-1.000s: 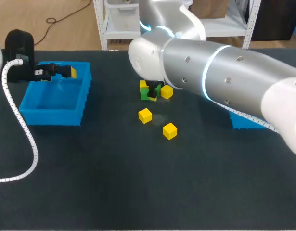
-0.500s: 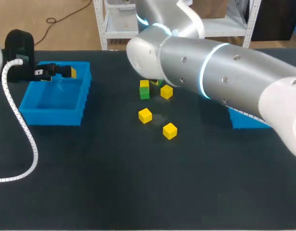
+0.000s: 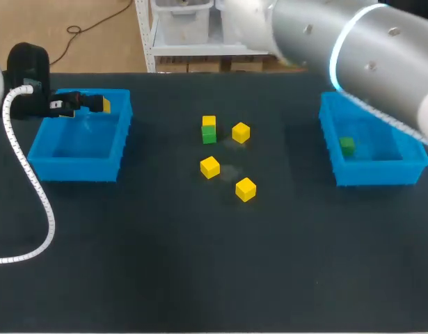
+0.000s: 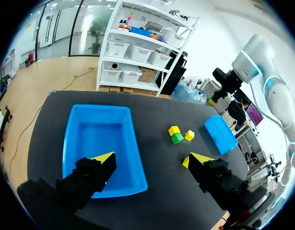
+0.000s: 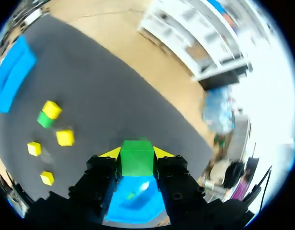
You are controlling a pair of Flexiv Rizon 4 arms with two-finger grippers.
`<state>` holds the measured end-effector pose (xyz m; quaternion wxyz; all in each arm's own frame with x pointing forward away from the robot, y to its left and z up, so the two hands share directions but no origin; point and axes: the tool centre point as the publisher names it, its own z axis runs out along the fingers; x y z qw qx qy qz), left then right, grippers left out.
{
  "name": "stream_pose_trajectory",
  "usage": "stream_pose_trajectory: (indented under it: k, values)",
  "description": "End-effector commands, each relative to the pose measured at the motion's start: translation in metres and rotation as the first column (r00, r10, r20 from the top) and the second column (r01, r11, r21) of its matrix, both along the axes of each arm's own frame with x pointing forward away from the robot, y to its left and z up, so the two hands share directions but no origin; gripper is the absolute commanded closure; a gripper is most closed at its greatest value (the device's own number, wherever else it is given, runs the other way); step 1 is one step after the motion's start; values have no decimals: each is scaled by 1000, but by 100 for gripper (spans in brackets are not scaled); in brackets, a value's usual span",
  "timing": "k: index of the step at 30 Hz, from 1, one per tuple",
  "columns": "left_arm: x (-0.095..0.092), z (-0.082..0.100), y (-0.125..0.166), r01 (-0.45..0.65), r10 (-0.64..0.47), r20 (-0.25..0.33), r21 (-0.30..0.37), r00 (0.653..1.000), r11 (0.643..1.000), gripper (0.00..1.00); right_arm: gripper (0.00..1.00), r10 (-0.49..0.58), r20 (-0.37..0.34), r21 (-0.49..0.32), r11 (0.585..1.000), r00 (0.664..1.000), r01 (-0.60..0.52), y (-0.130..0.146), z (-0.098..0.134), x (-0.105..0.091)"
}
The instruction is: Put the green cubes in the right bin and the yellow cubes in the left bin.
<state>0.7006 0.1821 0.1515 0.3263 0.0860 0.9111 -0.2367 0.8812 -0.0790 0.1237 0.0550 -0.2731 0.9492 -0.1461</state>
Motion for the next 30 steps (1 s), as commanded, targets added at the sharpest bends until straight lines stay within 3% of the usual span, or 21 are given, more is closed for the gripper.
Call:
stream_pose_trajectory:
  k: [1,6,10,15,16,17,18,24,30]
  values:
    - [0,-1,2,6,-6,7,-10,1000,1000,0,100,-388,222,235,912,894,337,-102,-28,-71]
    - [0,-1,2,6,-6,7,-10,1000,1000,0,100,-512,172,252,849,841,465,-143,-47,-108]
    - [0,-1,2,6,-6,7,-10,1000,1000,0,100,-567,149,255,813,810,522,-160,-59,-133]
    - [0,-1,2,6,-6,7,-10,1000,1000,0,100,-551,156,251,825,820,507,-155,-63,-143]
    - [0,-1,2,6,-6,7,-10,1000,1000,0,86,-547,158,251,828,822,502,-153,-63,-143]
    - [0,-1,2,6,-6,7,-10,1000,1000,0,54,-538,158,247,833,828,495,-151,-63,-142]
    - [0,-1,2,6,-6,7,-10,1000,1000,0,0,-526,162,252,840,835,481,-147,-63,-141]
    - [0,-1,2,6,-6,7,-10,1000,1000,0,0,-439,201,257,887,876,385,-110,-47,-123]
    - [0,-1,2,6,-6,7,-10,1000,1000,0,0,-281,263,241,945,923,219,-42,-11,-98]
